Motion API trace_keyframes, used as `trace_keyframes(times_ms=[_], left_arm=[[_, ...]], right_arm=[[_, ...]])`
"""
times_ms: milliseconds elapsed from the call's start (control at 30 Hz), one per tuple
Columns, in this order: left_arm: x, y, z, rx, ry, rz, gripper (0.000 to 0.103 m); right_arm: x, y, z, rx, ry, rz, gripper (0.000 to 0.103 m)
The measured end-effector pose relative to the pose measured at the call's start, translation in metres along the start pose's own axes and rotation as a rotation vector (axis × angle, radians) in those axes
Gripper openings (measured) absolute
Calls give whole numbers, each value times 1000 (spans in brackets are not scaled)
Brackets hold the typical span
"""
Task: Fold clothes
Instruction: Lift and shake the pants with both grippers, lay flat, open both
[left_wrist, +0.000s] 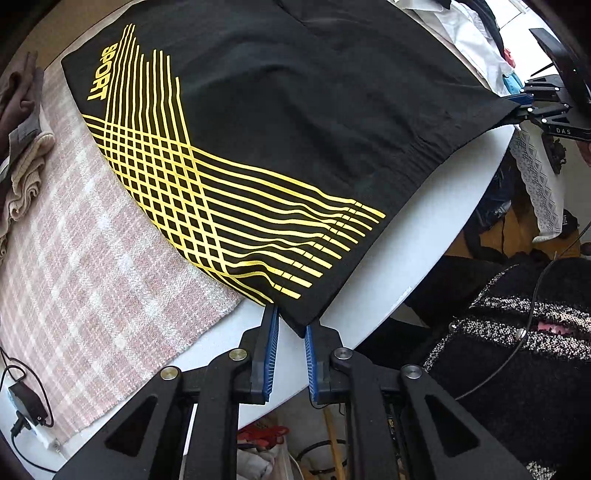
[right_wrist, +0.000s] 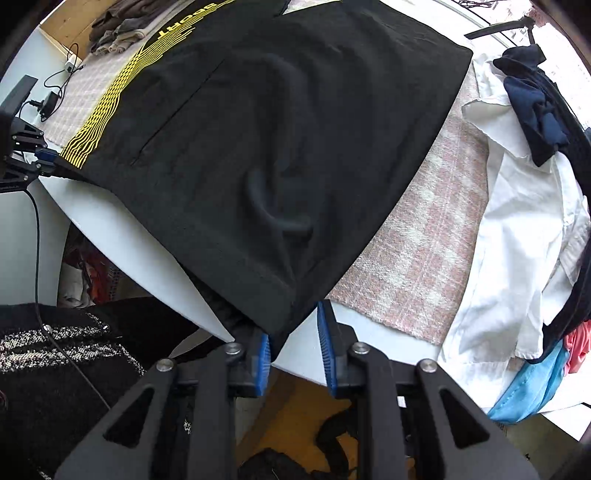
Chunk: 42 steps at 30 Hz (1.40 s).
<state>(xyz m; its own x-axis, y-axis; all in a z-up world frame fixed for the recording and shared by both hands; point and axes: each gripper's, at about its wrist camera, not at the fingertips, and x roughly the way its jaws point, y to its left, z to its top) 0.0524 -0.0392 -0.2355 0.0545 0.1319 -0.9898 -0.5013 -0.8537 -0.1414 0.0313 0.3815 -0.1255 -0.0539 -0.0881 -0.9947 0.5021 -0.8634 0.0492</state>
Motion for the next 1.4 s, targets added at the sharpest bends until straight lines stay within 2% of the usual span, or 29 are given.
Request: trace_keyframes(times_ms=[67,167,233,300,400,533,600,667,733,767,800,900,933,967,1033,1100,1200,1300,1333,1400], left_arm=[[-6,1,-13,-16,-4,26,17],[-7,5,-27,-85,-8,43,19],[-6,2,-24,-138,-19,45,19],[-5,-8,-12,-169,-55,58,19],[-3,-24,6,-217,-109,78,31],[15,-30,29,-245,-105,136,34],[19,-20,37,-297,-109,158,28],[17,-7,39,-323,-126,141,6],[15,5,40,-339,-133,116,4],[10,8,37,-336,-132,111,4],[5,11,35,-330,-131,109,4],[-23,13,19,-284,-158,140,4],[-26,15,15,-269,-164,133,5],[-27,16,11,-253,-169,123,6],[-14,19,9,-214,-139,129,11],[-3,21,10,-183,-113,138,12],[9,24,13,-143,-87,148,12],[10,30,17,-146,-95,123,12],[8,31,17,-145,-98,122,12],[5,33,18,-144,-106,120,12]], right_arm=[[-20,-8,-4,-24,-24,14,33],[-40,-26,1,-46,-99,-73,52],[-36,-31,12,-80,-139,-83,53],[-23,-27,20,-125,-141,-64,53],[-10,-14,21,-192,-116,-20,53],[-2,-20,15,-214,-106,-20,53],[-1,-25,13,-206,-105,-22,53],[-2,-27,9,-194,-107,-10,53],[-1,-28,6,-177,-106,2,49],[0,-29,5,-162,-97,5,34],[0,-28,3,-144,-84,10,25],[0,-20,-4,-116,-84,17,27],[3,-16,-6,-115,-80,3,30],[8,-11,-8,-118,-73,-14,40],[16,0,-15,-132,-58,-22,41],[15,9,-23,-140,-59,-8,41],[2,16,-31,-181,-111,-10,41],[-10,23,-36,-286,-205,-52,43],[-11,27,-38,-325,-223,-30,43],[-8,30,-39,-342,-188,151,43]])
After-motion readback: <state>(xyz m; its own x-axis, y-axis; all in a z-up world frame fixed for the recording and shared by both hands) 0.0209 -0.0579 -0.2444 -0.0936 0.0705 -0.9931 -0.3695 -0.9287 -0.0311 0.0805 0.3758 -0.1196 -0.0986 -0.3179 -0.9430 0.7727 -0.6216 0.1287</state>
